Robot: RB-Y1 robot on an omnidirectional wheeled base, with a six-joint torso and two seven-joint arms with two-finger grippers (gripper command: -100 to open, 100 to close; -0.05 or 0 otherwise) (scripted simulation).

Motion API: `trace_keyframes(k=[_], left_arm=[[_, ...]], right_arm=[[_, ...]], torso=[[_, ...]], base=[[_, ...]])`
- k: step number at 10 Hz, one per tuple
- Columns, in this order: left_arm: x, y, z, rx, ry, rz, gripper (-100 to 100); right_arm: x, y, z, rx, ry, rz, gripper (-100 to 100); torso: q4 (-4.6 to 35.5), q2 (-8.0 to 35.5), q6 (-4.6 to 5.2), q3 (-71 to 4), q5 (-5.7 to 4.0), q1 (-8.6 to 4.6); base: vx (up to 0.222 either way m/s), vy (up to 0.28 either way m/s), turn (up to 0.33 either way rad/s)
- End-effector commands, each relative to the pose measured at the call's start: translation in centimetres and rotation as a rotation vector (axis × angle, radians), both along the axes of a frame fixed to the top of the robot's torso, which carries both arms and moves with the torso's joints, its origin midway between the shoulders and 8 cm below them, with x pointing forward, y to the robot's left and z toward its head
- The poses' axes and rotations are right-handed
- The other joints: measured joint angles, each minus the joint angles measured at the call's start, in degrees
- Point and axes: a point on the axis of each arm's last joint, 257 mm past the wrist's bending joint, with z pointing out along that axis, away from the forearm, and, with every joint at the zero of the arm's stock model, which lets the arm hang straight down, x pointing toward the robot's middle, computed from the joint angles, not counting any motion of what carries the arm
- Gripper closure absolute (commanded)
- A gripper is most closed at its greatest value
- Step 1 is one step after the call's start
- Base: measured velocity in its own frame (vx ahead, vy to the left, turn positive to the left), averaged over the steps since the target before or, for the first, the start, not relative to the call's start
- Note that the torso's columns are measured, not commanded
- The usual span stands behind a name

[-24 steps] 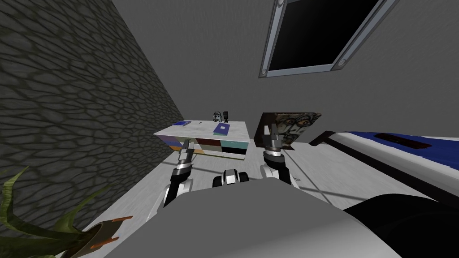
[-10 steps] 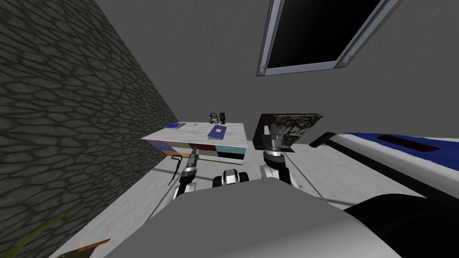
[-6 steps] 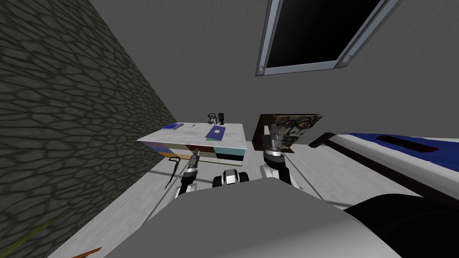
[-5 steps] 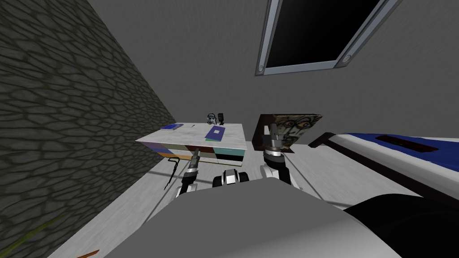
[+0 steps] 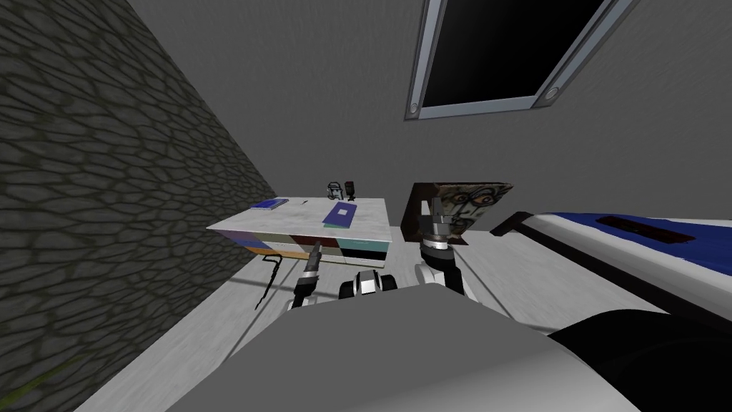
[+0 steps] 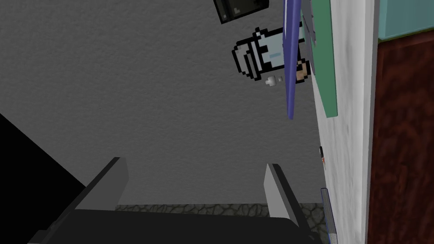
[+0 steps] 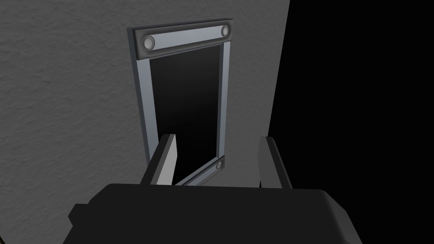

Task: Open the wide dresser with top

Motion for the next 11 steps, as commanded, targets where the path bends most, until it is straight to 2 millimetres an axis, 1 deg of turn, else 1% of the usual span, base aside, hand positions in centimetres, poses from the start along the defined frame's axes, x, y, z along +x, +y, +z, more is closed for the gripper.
trace_keyframes(k=[1,2,3,4,5,6,8,9,10,11], left_arm=[[-0.3,-0.1,-2.2,-0.006,0.033,-0.002,-100],[-0.3,-0.1,-2.3,-0.006,0.034,-0.002,-100],[-0.3,-0.5,-3.0,-0.011,0.04,-0.009,-100],[-0.5,-0.4,-3.8,-0.012,0.058,-0.006,-100],[-0.3,-0.9,-4.3,-0.017,0.058,-0.014,-100],[-0.6,-0.8,-5.3,-0.019,0.081,-0.01,-100],[-0.6,-1.7,-6.8,-0.031,0.096,-0.024,-100],[-1.1,-1.6,-8.0,-0.033,0.124,-0.02,-100],[-1.0,-2.1,-8.4,-0.038,0.125,-0.028,-100],[-1.3,-2.0,-9.1,-0.04,0.143,-0.025,-100]], right_arm=[[0.0,0.0,0.0,0.0,0.0,0.0,0],[0.0,0.0,0.0,0.0,0.0,0.0,0],[0.0,0.0,0.0,0.0,0.0,0.0,0],[0.0,0.0,0.0,0.0,0.0,0.0,0],[0.0,0.0,0.0,0.0,0.0,0.0,0],[0.0,0.0,0.0,0.0,0.0,0.0,0],[0.0,0.0,0.0,0.0,0.0,0.0,0],[0.0,0.0,0.0,0.0,0.0,0.0,0],[0.0,0.0,0.0,0.0,0.0,0.0,0],[0.0,0.0,0.0,0.0,0.0,0.0,0]], torso=[[0.0,0.0,0.01,0.0,-0.01,-0.07],[0.0,0.0,-0.01,0.0,0.0,0.02],[0.0,0.1,0.0,0.1,0.04,0.14],[0.0,0.0,0.01,0.0,0.02,0.06],[0.0,0.0,0.0,0.0,0.0,0.0],[0.0,-0.1,0.01,0.0,-0.02,-0.07],[0.0,0.0,0.01,0.0,0.0,0.0],[0.0,-0.1,0.01,0.0,-0.01,-0.07],[0.0,0.0,-0.02,0.0,-0.01,-0.01],[0.0,0.1,0.01,0.0,0.01,0.03]], base=[[0.041,-0.047,-0.016],[0.017,-0.013,0.009],[0.029,-0.023,-0.036],[0.033,-0.031,-0.024],[0.041,-0.045,-0.036],[0.041,-0.042,-0.019],[0.055,-0.055,-0.05],[0.054,-0.06,-0.018],[0.036,-0.053,-0.031],[0.028,-0.041,-0.02]])
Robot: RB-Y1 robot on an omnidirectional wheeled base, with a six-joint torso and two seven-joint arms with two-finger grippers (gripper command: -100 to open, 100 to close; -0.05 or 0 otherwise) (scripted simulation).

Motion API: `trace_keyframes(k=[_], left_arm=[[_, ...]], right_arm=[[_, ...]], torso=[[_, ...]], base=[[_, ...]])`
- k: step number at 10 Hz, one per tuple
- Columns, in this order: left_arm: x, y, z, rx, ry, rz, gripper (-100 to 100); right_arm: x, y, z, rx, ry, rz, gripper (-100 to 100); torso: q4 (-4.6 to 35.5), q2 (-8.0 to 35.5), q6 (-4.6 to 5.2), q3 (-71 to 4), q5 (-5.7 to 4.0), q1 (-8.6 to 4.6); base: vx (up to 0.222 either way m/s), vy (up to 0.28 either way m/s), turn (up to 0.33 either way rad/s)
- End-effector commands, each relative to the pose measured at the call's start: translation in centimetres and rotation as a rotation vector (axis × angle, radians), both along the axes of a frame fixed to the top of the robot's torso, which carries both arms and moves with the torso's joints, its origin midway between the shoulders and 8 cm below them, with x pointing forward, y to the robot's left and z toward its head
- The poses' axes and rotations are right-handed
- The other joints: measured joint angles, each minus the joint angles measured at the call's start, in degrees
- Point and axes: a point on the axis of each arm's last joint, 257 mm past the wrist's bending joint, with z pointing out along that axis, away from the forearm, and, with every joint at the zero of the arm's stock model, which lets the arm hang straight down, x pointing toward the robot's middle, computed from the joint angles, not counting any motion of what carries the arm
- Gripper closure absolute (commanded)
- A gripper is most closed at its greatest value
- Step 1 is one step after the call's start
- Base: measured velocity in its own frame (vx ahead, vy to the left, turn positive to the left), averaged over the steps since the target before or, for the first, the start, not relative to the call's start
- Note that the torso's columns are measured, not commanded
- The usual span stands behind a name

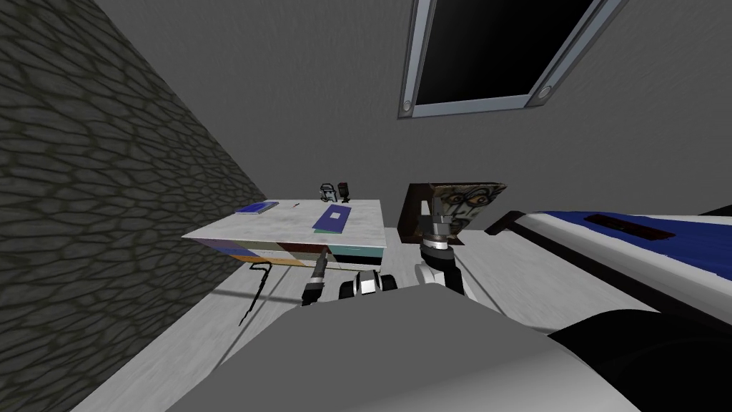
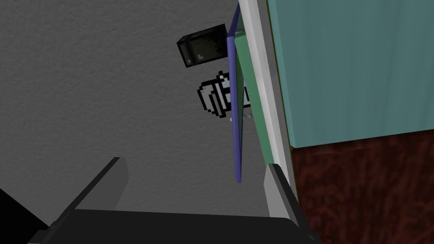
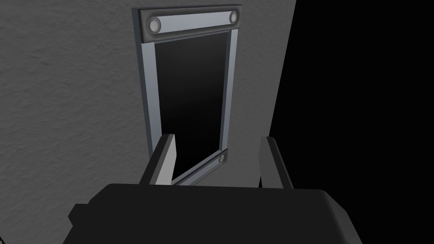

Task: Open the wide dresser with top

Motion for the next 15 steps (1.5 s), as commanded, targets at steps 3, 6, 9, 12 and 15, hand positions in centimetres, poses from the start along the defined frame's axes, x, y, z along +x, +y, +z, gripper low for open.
trace_keyframes(k=[3,6,9,12,15], left_arm=[[-0.5,-1.2,-2.7,-0.015,0.045,-0.015,-100],[-1.1,-1.5,-4.4,-0.021,0.081,-0.018,-100],[-1.7,-2.4,-6.1,-0.031,0.113,-0.028,-100],[-2.1,-3.2,-7.1,-0.04,0.129,-0.039,-100],[-3.0,-4.5,-8.7,-0.056,0.166,-0.05,-100]], right_arm=[[0.0,0.0,0.0,0.0,0.0,0.0,0],[0.0,0.0,0.0,0.0,0.0,0.0,0],[0.0,0.0,0.0,0.0,0.0,0.0,0],[0.0,0.0,0.0,0.0,0.0,0.0,0],[0.0,0.0,0.0,0.0,0.0,0.0,0]], torso=[[0.0,0.0,-0.01,0.0,0.0,0.02],[0.0,-0.1,0.0,-0.1,0.0,-0.01],[0.0,-0.1,0.0,-0.1,-0.02,-0.08],[0.0,0.0,0.0,0.0,0.02,0.04],[0.0,-0.1,0.0,-0.1,-0.02,-0.09]], base=[[0.026,-0.036,-0.034],[0.028,-0.032,-0.02],[0.034,-0.046,-0.034],[0.018,-0.025,-0.022],[0.043,-0.051,-0.034]])
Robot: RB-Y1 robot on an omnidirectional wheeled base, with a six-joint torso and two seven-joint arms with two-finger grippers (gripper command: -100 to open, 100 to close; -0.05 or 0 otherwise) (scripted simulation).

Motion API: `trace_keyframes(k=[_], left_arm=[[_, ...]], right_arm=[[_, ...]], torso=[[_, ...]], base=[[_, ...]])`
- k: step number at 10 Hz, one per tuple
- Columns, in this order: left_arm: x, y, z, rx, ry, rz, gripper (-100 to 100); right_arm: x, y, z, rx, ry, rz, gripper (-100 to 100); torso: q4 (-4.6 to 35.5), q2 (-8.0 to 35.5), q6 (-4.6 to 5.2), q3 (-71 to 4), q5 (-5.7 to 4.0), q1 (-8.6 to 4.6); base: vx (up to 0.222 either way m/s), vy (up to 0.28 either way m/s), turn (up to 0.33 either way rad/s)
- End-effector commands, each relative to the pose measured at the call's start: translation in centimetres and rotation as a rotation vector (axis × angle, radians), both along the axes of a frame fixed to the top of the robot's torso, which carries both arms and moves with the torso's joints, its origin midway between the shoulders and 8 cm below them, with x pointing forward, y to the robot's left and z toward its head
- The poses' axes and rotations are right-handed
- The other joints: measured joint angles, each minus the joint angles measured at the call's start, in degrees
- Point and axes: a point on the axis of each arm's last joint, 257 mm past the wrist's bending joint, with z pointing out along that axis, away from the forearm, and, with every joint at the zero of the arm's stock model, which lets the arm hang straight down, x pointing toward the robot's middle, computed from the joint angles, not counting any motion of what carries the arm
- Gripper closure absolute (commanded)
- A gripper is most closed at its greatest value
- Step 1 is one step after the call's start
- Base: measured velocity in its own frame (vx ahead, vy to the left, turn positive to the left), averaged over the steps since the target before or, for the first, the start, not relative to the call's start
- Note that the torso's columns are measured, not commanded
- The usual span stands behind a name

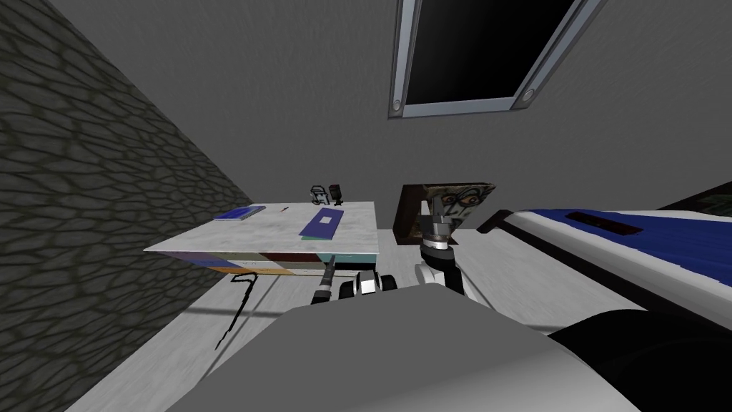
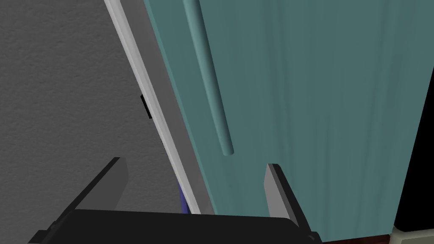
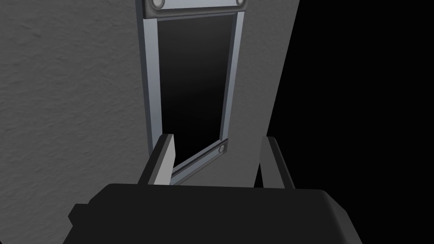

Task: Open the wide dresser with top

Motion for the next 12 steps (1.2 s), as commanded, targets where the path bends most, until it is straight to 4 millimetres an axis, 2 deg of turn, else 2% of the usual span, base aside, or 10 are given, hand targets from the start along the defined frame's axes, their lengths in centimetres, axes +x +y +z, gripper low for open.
trace_keyframes(k=[1,4,5,6,7,9,12], left_arm=[[-0.5,-1.1,-0.9,-0.015,0.019,-0.009,-100],[-0.6,-1.6,-1.1,-0.023,0.025,-0.011,-100],[0.6,-1.5,-0.8,-0.022,0.024,-0.01,-100],[0.1,-1.6,-0.8,-0.022,0.021,-0.011,-100],[0.2,-1.6,-0.9,-0.022,0.023,-0.011,100],[0.8,-1.5,-0.6,-0.023,0.019,-0.018,100],[1.5,-1.2,-0.5,-0.022,0.027,-0.025,100]], right_arm=[[0.0,0.0,0.0,0.0,0.0,0.0,0],[0.0,0.0,0.0,0.0,0.0,0.0,0],[0.0,0.0,0.0,0.0,0.0,0.0,0],[0.0,0.0,0.0,0.0,0.0,0.0,0],[0.0,0.0,0.0,0.0,0.0,0.0,0],[0.0,0.0,0.0,0.0,0.0,0.0,0],[0.0,0.0,0.0,0.0,0.0,0.0,0]], torso=[[0.0,0.0,0.0,0.0,0.01,0.05],[0.0,0.1,0.0,0.1,0.04,0.13],[0.0,0.1,0.0,0.1,0.03,0.13],[0.0,0.0,0.01,0.0,0.02,0.08],[0.0,0.0,-0.01,0.0,0.02,0.08],[-0.3,0.1,-0.11,0.1,0.2,0.33],[0.5,0.7,0.0,0.4,-0.27,-0.28]], base=[[0.034,-0.038,-0.025],[0.017,-0.018,-0.01],[0.032,-0.013,-0.006],[0.022,-0.008,-0.003],[0.0,0.0,0.0],[-0.142,0.012,0.014],[-0.218,0.011,0.035]])
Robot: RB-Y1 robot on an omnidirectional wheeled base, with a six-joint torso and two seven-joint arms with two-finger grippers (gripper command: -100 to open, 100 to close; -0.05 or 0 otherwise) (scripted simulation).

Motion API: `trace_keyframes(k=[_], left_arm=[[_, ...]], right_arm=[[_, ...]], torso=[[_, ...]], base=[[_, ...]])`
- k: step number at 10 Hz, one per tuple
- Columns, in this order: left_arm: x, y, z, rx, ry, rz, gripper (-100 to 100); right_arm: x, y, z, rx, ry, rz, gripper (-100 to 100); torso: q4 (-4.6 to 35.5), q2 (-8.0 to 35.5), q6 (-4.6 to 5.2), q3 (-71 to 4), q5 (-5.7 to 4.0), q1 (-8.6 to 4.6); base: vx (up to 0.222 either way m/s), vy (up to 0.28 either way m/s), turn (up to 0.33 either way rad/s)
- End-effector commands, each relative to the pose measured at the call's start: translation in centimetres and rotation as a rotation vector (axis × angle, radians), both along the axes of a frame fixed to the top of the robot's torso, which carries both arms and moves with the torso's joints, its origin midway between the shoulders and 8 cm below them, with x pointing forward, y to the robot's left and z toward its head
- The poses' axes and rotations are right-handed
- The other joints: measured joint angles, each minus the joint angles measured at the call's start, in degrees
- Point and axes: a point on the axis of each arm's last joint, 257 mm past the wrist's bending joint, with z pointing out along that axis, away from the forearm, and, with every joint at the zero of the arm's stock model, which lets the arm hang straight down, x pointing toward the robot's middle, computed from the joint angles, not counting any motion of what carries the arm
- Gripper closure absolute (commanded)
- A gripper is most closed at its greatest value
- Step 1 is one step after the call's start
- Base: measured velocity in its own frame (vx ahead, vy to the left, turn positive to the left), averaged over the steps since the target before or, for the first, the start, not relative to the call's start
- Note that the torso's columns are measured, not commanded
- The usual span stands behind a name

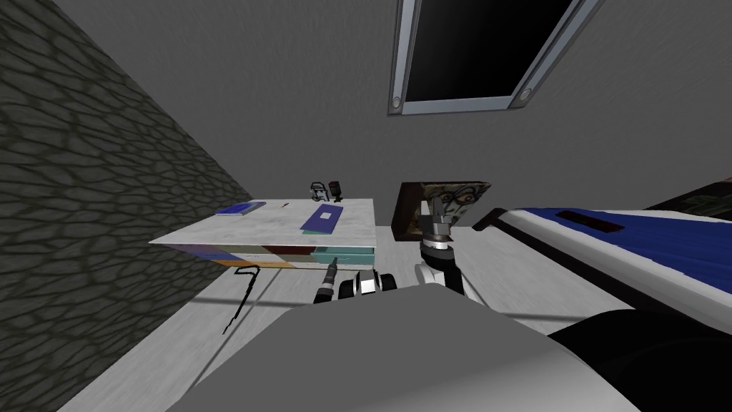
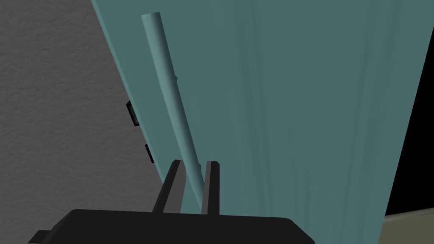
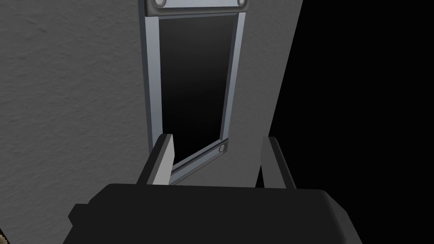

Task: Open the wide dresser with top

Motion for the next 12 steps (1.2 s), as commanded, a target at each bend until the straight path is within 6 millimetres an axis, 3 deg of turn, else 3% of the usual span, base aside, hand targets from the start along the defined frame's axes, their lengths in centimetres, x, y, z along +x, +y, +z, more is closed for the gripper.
trace_keyframes(k=[1,6,7,11,12], left_arm=[[0.2,0.1,0.0,0.001,0.003,-0.002,100],[0.6,0.4,1.2,0.0,-0.03,-0.021,100],[0.0,0.6,0.0,0.003,0.007,-0.011,100],[0.0,0.7,1.1,0.0,-0.028,-0.032,100],[0.7,1.3,0.5,0.003,0.008,-0.021,-100]], right_arm=[[0.0,0.0,0.0,0.0,0.0,0.0,0],[0.0,0.0,0.0,0.0,0.0,0.0,0],[0.0,0.0,0.0,0.0,0.0,0.0,0],[0.0,0.0,0.0,0.0,0.0,0.0,0],[0.0,0.0,0.0,0.0,0.0,0.0,0]], torso=[[0.0,-0.1,-0.01,-0.1,-0.02,-0.03],[0.0,0.0,0.08,-0.1,0.05,-0.02],[0.0,-0.1,0.08,-0.1,0.01,-0.05],[0.0,-0.1,0.02,-0.1,0.04,0.04],[0.0,0.0,0.07,-0.1,0.0,-0.02]], base=[[-0.111,0.009,0.009],[-0.173,0.008,0.028],[-0.081,0.015,0.007],[-0.185,0.015,0.029],[-0.145,0.022,-0.004]])
